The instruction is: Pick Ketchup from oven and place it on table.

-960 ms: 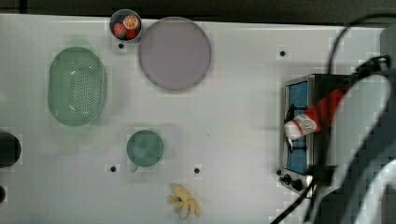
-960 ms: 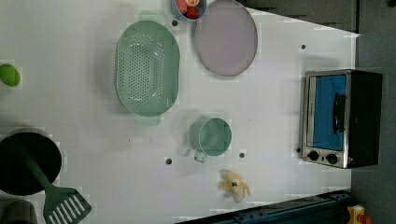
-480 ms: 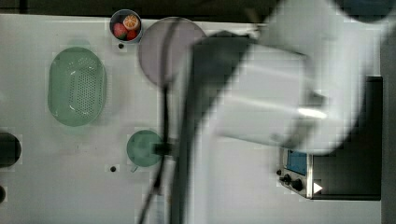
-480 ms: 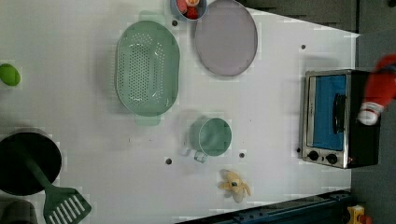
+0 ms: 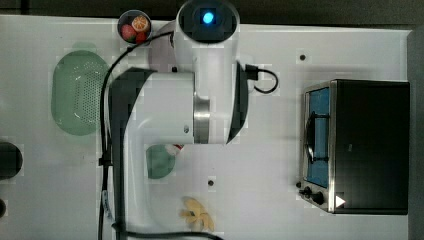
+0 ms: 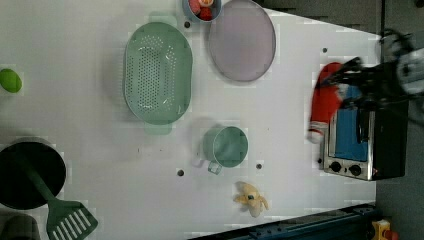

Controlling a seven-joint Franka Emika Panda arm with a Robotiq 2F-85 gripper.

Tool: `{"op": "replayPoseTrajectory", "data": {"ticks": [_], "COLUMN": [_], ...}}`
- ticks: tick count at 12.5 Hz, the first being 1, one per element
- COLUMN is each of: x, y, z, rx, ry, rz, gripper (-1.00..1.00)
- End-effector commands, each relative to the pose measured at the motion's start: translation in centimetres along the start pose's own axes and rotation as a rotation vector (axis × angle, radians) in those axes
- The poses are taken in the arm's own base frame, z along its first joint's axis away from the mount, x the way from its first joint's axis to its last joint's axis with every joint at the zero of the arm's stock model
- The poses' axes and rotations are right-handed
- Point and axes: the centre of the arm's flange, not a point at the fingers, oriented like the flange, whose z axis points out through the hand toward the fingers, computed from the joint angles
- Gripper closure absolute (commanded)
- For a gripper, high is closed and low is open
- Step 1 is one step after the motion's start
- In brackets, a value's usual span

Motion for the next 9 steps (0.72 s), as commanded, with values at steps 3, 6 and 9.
{"op": "replayPoseTrajectory", "data": {"ticks": [3, 6, 9], "x": [3.5, 2.7, 2.5], "y": [5.5, 6.9, 7.6], "z": [6.0, 11.7, 15.8], "rx": [0.036, 0.03, 0.04], "ry": [0.028, 0.034, 0.062], "rz": [0.12, 0.129, 0.134], "gripper": [-0.27, -0.27, -0.27]}}
